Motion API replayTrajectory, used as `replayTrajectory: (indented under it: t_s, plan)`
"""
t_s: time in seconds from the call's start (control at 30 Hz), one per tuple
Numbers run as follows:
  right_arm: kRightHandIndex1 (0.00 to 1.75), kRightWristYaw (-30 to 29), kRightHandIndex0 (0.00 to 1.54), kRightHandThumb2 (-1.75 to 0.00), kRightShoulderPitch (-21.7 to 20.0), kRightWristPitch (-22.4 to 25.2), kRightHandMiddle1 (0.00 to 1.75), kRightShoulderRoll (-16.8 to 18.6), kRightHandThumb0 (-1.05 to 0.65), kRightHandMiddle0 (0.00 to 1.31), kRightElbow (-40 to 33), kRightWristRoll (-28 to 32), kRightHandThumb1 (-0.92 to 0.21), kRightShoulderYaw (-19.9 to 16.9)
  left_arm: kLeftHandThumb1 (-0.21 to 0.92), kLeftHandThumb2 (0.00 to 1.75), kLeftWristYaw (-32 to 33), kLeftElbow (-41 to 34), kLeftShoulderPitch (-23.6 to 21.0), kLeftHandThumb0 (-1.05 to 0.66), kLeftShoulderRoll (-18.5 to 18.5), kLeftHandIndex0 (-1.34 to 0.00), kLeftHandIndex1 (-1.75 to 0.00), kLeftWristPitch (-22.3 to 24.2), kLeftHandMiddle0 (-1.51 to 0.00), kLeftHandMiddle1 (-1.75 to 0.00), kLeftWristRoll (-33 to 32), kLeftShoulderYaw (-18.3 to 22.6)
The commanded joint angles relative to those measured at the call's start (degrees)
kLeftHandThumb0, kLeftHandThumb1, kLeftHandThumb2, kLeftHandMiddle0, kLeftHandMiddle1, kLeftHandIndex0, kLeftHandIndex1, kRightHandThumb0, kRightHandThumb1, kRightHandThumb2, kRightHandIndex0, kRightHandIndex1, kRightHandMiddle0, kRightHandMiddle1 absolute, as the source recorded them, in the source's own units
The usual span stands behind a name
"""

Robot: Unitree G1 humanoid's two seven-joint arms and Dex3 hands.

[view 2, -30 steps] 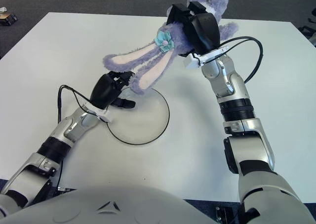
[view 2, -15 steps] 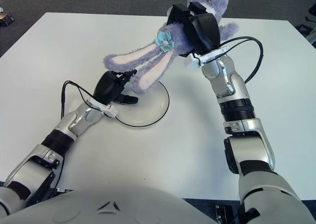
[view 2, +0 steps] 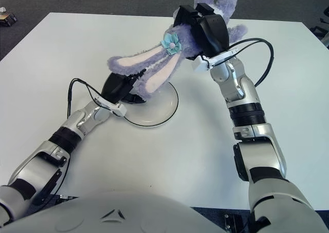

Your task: Put the doll into the plate.

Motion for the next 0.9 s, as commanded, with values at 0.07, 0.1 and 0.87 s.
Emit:
replayTrajectory:
  t_s: [0.07,0.1,0.87]
  plan:
    - [1.75,-0.2,0.83,-1.68,0.1,-0.4,1.75,-0.2,0.0,0.62,-0.7,1.3,-0.01,-0.4,0.5,1.02,1.5,4.2,-1.5,-0.01,-0.2,-0.42,-1.75,1.0,-0.5,-1.48,1.4,-1.8]
    - [1.75,0.0,0.83,-1.67,0.1,-0.5,1.75,-0.2,0.0,0.62,-0.7,1.5,-0.01,-0.4,0.49,1.03,1.8,4.6,-1.8,-0.01,-0.3,-0.42,-1.75,1.1,-0.5,-1.49,1.4,-2.0]
    - [1.75,-1.2,0.82,-1.67,0.4,-0.5,1.72,-0.7,0.0,0.64,0.1,0.1,-0.01,-0.2,0.45,1.11,1.8,2.8,-1.8,-0.01,-1.4,-0.43,-1.75,0.5,-0.46,-1.6,-2.0,-2.6]
